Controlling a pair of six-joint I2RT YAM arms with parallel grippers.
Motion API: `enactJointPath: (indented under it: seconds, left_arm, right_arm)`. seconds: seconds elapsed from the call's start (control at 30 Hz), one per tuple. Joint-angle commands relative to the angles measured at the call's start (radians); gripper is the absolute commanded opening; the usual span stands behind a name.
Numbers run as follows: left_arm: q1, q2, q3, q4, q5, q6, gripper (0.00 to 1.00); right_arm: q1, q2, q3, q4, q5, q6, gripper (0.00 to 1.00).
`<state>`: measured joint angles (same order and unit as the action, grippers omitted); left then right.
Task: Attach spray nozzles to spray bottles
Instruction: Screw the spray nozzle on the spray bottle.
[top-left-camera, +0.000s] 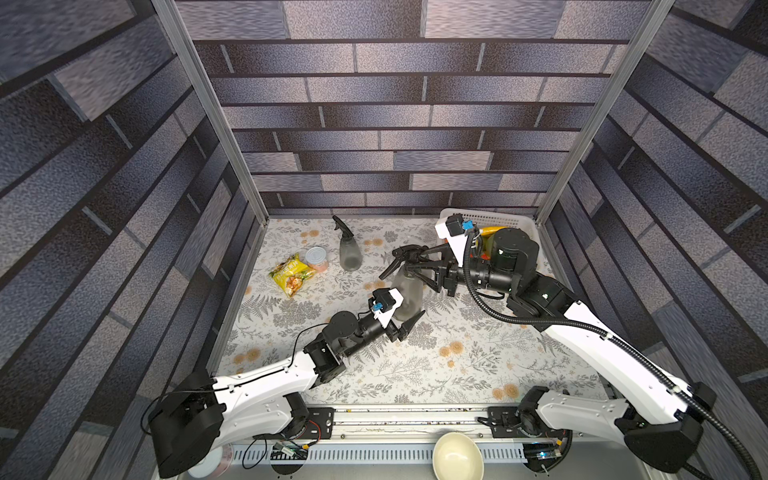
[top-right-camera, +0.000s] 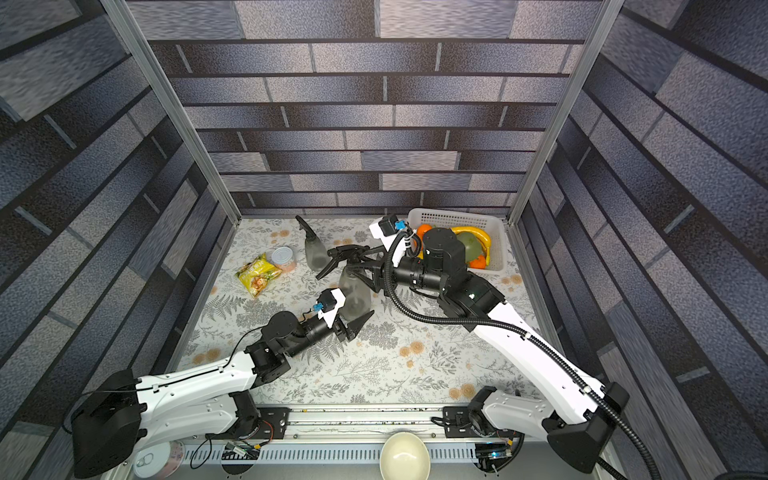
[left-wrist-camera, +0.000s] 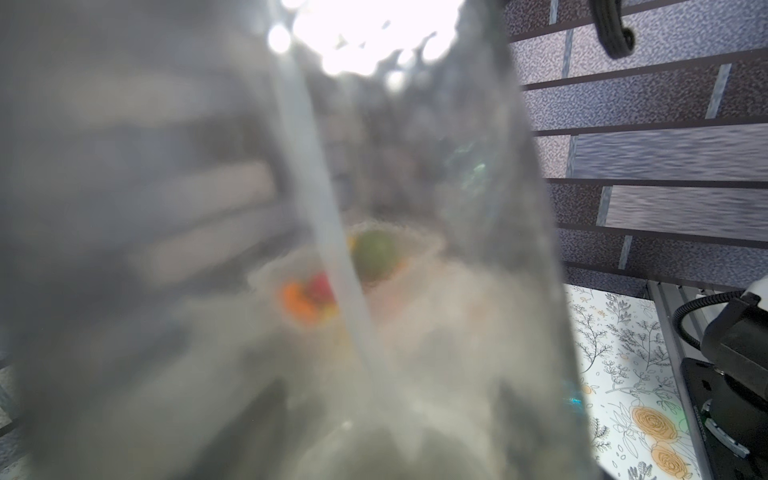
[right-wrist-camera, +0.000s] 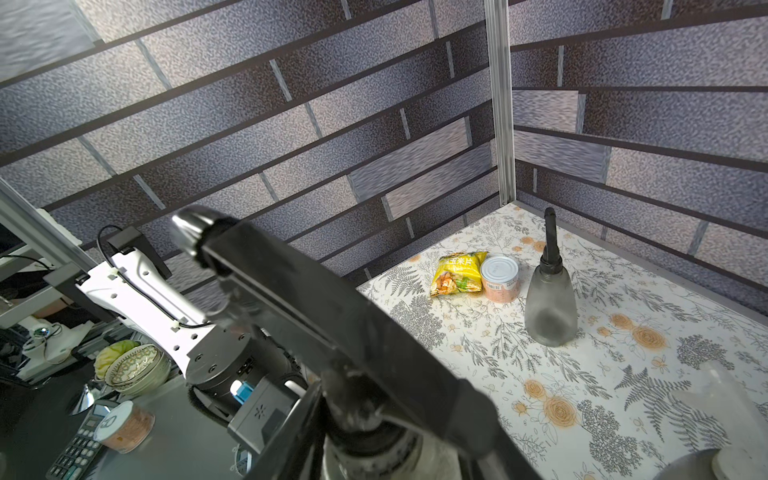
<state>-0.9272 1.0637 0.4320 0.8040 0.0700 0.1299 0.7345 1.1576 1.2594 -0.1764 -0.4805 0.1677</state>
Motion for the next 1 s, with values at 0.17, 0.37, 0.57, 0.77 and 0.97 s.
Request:
enactJointPath:
  seconds: [0.17, 0.37, 0.57, 0.77, 0.97]
  left_arm:
    - [-0.022, -0.007, 0.053, 0.036, -0.012, 0.053, 0.78]
    - [-0.03, 0.008, 0.069, 0.052, -0.023, 0.066, 0.78]
    - [-0.032, 0.04, 0.095, 0.072, -0.07, 0.078, 0.78]
    - [-0.033, 0.073, 0.123, 0.105, -0.151, 0.125, 0.78]
    - [-0.036, 0.122, 0.149, 0.168, -0.218, 0.186, 0.78]
  right_arm:
    - [-0.008, -0.003, -0.001, 0.012, 0.026, 0.005, 0.42]
    - [0.003, -0.012, -0.04, 0.047, 0.051, 0.017, 0.34]
    - [0.079, -0.014, -0.052, 0.021, 0.234, -0.018, 0.25]
    - [0.212, 0.014, -0.039, -0.054, 0.638, -0.014, 0.18]
    - [0.403, 0.115, 0.031, -0.083, 1.145, 0.002, 0.16]
